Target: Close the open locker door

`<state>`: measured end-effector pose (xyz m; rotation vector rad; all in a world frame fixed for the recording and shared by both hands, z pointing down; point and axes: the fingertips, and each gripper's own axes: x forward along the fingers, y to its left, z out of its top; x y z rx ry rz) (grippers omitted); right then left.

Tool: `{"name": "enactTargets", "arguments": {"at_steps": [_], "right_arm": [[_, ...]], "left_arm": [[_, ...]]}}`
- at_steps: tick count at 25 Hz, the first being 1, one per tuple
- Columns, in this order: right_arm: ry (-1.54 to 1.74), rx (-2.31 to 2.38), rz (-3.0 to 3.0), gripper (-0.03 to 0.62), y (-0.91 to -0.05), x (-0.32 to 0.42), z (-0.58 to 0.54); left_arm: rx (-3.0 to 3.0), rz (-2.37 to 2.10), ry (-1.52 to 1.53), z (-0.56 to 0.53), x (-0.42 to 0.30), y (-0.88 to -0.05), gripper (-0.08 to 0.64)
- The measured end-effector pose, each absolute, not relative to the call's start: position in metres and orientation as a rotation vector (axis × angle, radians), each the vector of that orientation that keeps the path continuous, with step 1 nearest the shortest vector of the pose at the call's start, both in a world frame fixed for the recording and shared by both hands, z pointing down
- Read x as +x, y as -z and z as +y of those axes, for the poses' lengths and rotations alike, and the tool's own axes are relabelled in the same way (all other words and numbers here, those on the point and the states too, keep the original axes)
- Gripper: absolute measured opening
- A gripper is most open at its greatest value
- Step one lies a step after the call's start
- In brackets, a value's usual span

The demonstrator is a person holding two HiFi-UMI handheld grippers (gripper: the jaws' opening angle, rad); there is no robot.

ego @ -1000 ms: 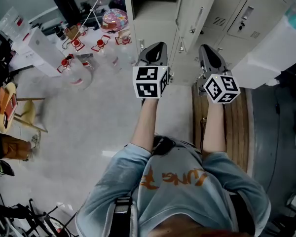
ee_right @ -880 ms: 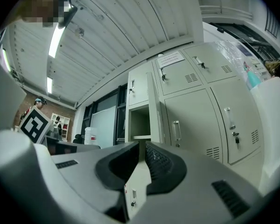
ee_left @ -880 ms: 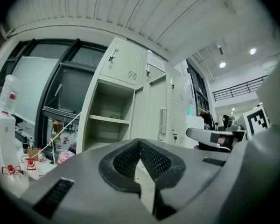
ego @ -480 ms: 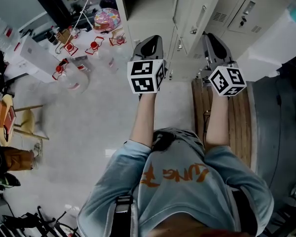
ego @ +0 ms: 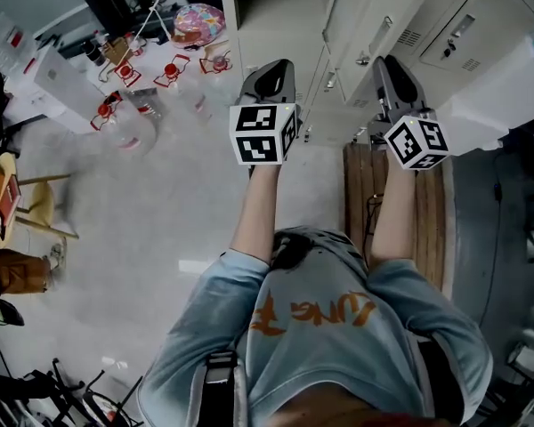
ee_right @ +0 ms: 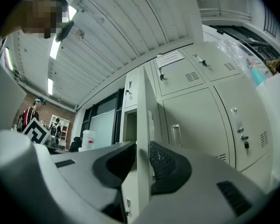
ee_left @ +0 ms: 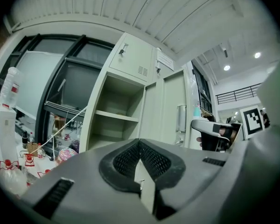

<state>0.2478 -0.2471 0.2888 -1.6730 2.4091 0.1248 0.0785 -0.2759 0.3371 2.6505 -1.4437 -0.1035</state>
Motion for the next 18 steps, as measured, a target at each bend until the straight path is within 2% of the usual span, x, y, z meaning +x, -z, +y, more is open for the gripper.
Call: {"name": "enactTargets", "arguments": {"at_steps": [18], "right_arm": [[-0.094,-1.569,2.448,0.097,-0.293,0.225,-0.259]], "left_arm": [[2.602,-1.504,0.106,-0.282,0.047,-0.343,0.021]]}}
